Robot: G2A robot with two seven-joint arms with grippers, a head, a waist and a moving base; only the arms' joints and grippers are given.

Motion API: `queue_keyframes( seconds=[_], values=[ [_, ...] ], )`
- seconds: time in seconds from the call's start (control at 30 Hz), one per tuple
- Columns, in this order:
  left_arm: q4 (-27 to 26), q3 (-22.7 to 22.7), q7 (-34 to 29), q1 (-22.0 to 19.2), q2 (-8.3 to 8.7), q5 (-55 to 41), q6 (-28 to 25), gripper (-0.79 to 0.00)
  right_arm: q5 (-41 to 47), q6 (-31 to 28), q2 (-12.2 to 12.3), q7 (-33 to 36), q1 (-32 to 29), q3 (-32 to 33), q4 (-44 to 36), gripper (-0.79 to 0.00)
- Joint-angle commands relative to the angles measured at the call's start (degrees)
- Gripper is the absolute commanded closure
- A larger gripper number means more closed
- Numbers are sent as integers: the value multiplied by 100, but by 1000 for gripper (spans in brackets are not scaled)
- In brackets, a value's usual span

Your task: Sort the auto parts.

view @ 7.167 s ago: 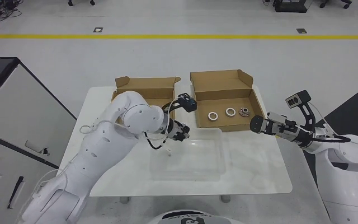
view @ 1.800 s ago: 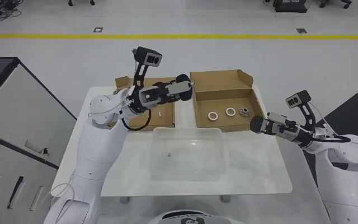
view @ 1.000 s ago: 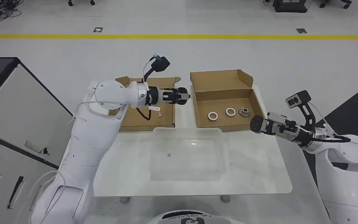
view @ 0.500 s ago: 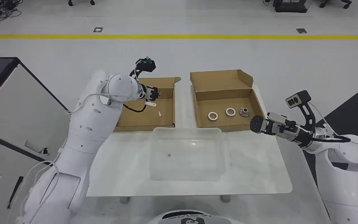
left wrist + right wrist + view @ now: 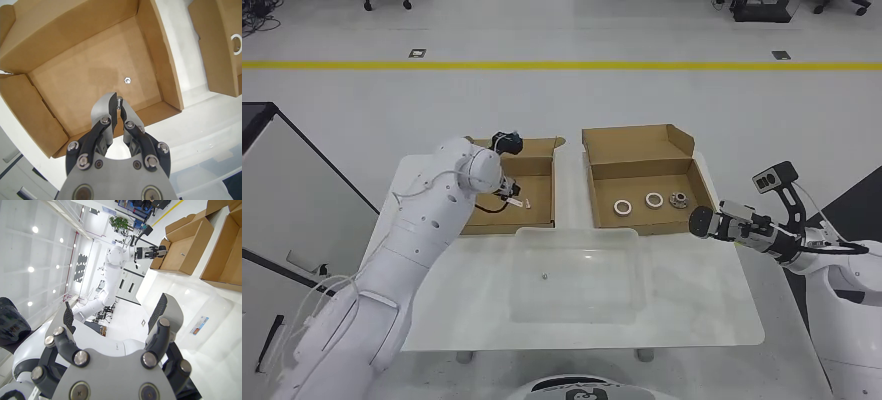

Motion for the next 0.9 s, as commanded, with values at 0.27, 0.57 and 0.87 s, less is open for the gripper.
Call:
queue_keyframes(
  seconds=[0.27, 0.57, 0.87],
  values=[
    [1046, 399, 393, -310, -204, 42, -152, 0, 0, 0, 0, 0, 0, 0, 0, -785],
    [1915, 706, 690, -603, -445, -97, -342, 0, 0, 0, 0, 0, 0, 0, 0, -785],
    [2624, 925, 893, -873, -689, -242, -448, -139, 0, 0, 0, 0, 0, 0, 0, -785]
  ],
)
